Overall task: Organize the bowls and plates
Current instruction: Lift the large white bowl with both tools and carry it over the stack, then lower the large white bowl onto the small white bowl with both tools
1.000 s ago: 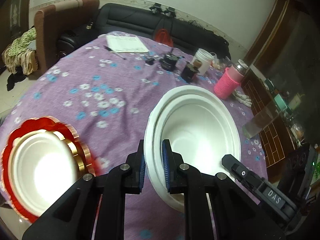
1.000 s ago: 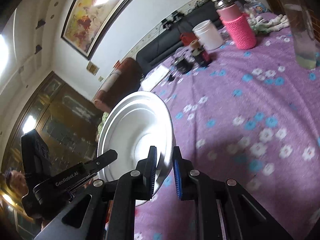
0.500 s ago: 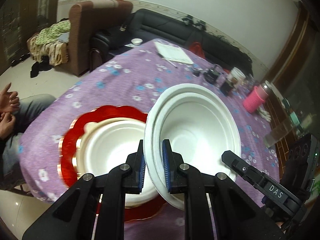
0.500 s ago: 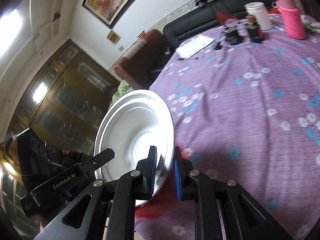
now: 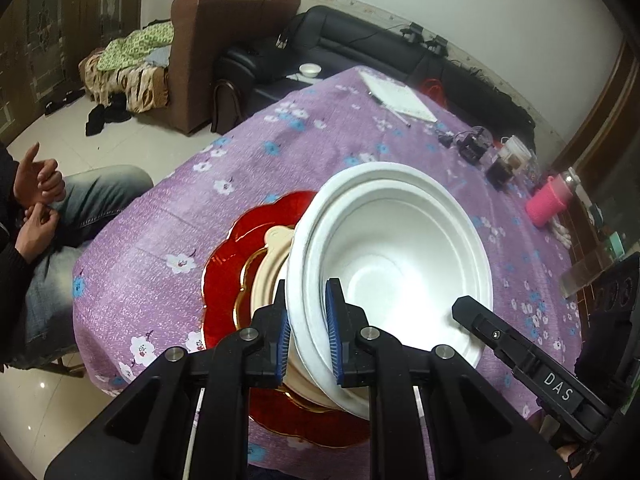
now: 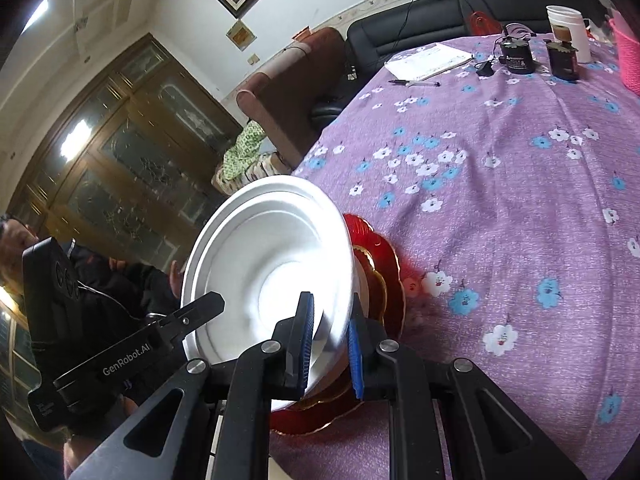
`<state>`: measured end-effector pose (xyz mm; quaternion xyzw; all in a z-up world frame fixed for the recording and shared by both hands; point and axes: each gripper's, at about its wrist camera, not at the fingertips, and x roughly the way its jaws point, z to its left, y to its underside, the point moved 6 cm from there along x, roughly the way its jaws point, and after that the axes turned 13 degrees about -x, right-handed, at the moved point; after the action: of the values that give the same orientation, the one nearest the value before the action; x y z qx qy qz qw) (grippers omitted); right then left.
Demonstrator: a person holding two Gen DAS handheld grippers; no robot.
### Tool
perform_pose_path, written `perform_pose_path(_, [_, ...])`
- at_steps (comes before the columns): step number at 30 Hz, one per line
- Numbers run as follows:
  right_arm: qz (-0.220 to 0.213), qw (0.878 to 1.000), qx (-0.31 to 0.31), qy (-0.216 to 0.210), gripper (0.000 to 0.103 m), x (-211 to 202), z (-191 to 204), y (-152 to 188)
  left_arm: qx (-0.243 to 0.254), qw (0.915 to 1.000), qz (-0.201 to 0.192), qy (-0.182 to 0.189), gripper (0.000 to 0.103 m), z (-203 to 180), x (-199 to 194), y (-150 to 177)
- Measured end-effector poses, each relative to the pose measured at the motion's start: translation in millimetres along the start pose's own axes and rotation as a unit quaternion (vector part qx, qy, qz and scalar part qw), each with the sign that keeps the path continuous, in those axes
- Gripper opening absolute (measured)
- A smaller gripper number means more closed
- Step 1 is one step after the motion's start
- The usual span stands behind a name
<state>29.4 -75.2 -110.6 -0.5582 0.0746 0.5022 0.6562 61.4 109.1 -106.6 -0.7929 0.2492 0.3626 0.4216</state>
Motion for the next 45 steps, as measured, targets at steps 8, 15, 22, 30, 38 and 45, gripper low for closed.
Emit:
perform_pose_path(8, [0.01, 1.0, -0.005, 0.014, 0.015, 17.4, 2.6, 2.7, -0.003, 1.0, 0.009, 0.001, 0.015, 10.2, 6.6, -3.0])
perform_pose_path(15, [0.011, 1.0, -0.011, 0.016, 0.015, 19.3, 6.7, 2.8, -0.005, 1.0, 0.008, 0.003, 0.015, 14.5, 6.3, -3.7])
perform_pose_path(22, [0.013, 1.0, -0.007, 0.01, 0.015, 20.3, 6.1, 2.8, -0.002, 1.0, 0.004, 0.001, 0.015, 14.9, 3.6, -2.5])
perform_pose_path(30, [0.013, 1.0, -0.005, 0.007, 0.015, 21.6, 6.0, 2.6, 0.002, 1.0, -0.005, -0.003, 0.015, 15.2, -0.4, -3.1])
perform_pose_path(38, [0.013, 1.0, -0.006, 0.006, 0.015, 22.7, 8.9, 1.9, 0.0, 1.0, -0.008, -0.003, 0.014, 18.2, -1.8, -4.7])
perform_pose_path(45, [0.014, 1.0, -0.006, 0.004, 0.015, 23.3, 9.9, 1.8, -0.001, 1.0, -0.006, -0.002, 0.015, 19.1, -1.6, -5.7])
